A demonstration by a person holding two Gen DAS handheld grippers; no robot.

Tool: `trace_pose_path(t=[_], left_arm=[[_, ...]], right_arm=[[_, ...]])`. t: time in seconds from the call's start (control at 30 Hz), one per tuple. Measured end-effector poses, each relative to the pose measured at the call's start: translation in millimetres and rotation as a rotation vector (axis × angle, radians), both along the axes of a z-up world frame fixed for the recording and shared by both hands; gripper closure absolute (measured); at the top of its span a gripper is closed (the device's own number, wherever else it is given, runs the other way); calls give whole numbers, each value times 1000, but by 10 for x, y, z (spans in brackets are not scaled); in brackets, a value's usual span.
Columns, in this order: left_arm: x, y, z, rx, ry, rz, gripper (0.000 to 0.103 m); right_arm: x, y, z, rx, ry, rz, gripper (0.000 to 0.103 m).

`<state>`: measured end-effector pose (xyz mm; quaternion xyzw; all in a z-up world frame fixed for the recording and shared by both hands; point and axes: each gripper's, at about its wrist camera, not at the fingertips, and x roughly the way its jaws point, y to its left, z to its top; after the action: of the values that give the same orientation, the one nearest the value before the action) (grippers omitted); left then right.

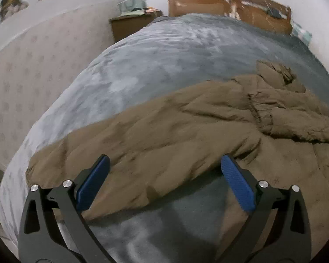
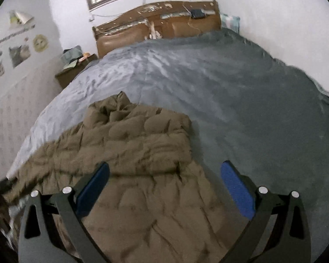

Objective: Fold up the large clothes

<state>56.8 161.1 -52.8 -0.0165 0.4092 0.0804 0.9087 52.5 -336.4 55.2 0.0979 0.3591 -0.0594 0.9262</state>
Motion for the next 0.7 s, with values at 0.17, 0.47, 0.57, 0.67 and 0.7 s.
trace_pose_path(t=[0.17,0.47,0.57,0.67,0.7], left_arm=[[-184,351,-248,53,71,44,3],[-150,678,-448,57,184,209,3],[-149,723,-533,107,240,250,3],[-177,642,-535,187,256,200,7],[-174,603,-533,208,254,184,8]], right_arm=[[-115,-134,96,50,-6,-29,2],[-170,-344,221,142,-50,-21,2],[-161,-438,212,185,-40,-30,2],[-179,-542,192,212,-41,-53,2],[-181,-567,177,218,-38,-62,2]])
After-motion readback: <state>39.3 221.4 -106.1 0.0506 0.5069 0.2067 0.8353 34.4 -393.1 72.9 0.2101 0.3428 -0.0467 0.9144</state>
